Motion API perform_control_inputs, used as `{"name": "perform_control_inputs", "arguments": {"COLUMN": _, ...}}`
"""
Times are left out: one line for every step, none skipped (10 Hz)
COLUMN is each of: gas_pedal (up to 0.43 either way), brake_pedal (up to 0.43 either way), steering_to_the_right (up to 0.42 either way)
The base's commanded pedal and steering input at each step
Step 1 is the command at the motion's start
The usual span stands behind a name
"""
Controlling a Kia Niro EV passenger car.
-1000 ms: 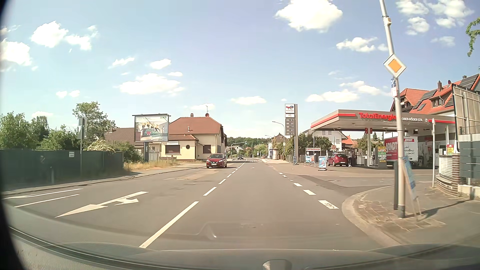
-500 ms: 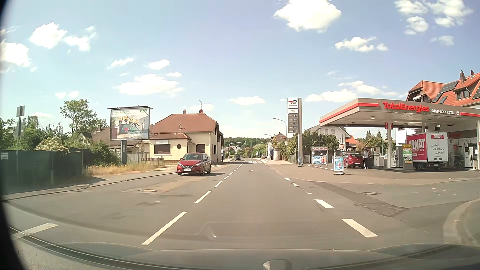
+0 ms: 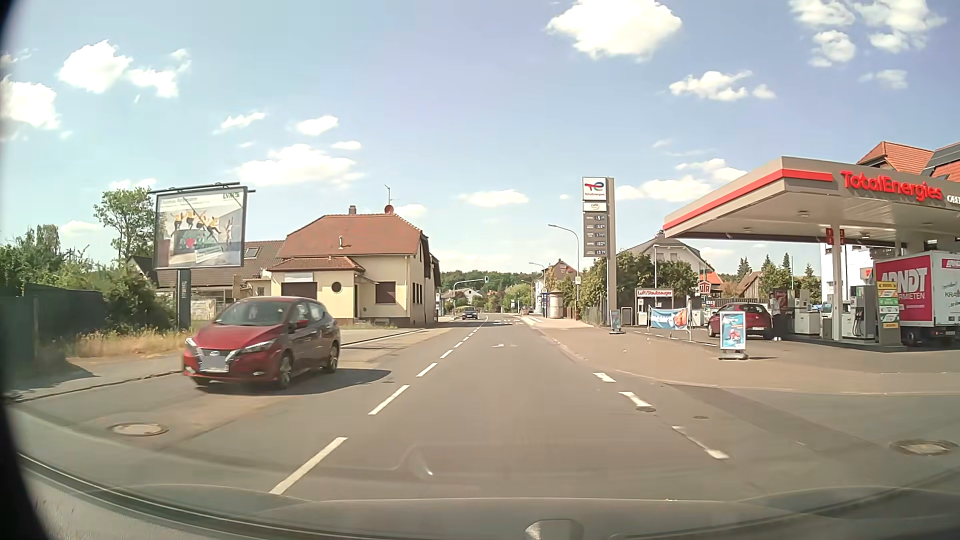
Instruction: Follow the waypoints while adhering to traffic rules and regulations
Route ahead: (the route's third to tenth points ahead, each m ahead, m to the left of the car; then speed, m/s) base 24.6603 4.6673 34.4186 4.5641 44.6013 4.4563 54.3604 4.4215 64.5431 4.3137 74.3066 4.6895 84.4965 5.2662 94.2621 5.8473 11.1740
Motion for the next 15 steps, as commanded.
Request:
{"name": "perform_control_inputs", "arguments": {"gas_pedal": 0.000, "brake_pedal": 0.030, "steering_to_the_right": 0.002}}
{"name": "perform_control_inputs", "arguments": {"gas_pedal": 0.000, "brake_pedal": 0.030, "steering_to_the_right": 0.002}}
{"name": "perform_control_inputs", "arguments": {"gas_pedal": 0.000, "brake_pedal": 0.030, "steering_to_the_right": 0.002}}
{"name": "perform_control_inputs", "arguments": {"gas_pedal": 0.000, "brake_pedal": 0.030, "steering_to_the_right": 0.002}}
{"name": "perform_control_inputs", "arguments": {"gas_pedal": 0.000, "brake_pedal": 0.030, "steering_to_the_right": 0.002}}
{"name": "perform_control_inputs", "arguments": {"gas_pedal": 0.000, "brake_pedal": 0.030, "steering_to_the_right": 0.002}}
{"name": "perform_control_inputs", "arguments": {"gas_pedal": 0.000, "brake_pedal": 0.030, "steering_to_the_right": 0.002}}
{"name": "perform_control_inputs", "arguments": {"gas_pedal": 0.008, "brake_pedal": 0.030, "steering_to_the_right": 0.002}}
{"name": "perform_control_inputs", "arguments": {"gas_pedal": 0.008, "brake_pedal": 0.030, "steering_to_the_right": 0.002}}
{"name": "perform_control_inputs", "arguments": {"gas_pedal": 0.020, "brake_pedal": 0.030, "steering_to_the_right": -0.002}}
{"name": "perform_control_inputs", "arguments": {"gas_pedal": 0.028, "brake_pedal": 0.030, "steering_to_the_right": -0.006}}
{"name": "perform_control_inputs", "arguments": {"gas_pedal": 0.028, "brake_pedal": 0.030, "steering_to_the_right": -0.006}}
{"name": "perform_control_inputs", "arguments": {"gas_pedal": 0.028, "brake_pedal": 0.030, "steering_to_the_right": -0.006}}
{"name": "perform_control_inputs", "arguments": {"gas_pedal": 0.028, "brake_pedal": 0.030, "steering_to_the_right": -0.005}}
{"name": "perform_control_inputs", "arguments": {"gas_pedal": 0.039, "brake_pedal": 0.030, "steering_to_the_right": -0.005}}
